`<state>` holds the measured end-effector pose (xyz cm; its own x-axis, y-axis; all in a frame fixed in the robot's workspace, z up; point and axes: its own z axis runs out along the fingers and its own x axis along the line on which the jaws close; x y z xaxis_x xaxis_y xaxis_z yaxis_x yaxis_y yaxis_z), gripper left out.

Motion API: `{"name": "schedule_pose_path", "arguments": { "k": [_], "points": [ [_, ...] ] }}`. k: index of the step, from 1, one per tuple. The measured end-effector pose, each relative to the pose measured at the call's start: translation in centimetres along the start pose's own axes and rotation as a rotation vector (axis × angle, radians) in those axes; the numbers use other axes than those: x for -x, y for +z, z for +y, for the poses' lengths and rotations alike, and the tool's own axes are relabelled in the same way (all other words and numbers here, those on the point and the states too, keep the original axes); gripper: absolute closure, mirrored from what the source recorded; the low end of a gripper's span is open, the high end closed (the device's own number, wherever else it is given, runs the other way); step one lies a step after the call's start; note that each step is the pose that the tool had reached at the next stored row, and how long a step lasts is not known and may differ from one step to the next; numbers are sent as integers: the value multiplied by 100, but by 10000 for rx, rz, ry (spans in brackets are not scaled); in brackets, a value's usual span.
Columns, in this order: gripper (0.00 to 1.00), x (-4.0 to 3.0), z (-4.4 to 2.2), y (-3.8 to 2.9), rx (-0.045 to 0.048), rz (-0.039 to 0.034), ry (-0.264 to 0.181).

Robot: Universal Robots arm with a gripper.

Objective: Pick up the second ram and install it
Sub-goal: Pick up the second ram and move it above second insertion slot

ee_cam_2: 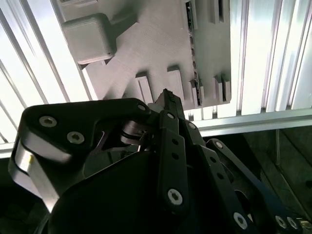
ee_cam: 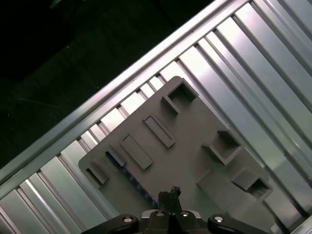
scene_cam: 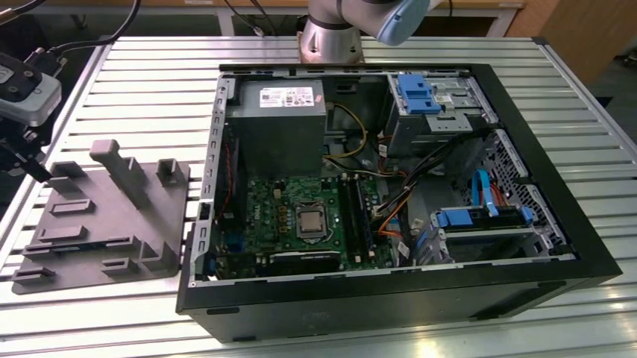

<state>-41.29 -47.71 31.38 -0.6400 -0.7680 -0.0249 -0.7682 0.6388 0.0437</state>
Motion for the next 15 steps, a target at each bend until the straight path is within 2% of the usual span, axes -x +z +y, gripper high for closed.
{"name": "schedule_pose_path", "arguments": {
  "k": [15],
  "points": [
    [89,-1,1,5,35,61,-1409]
  ]
}}
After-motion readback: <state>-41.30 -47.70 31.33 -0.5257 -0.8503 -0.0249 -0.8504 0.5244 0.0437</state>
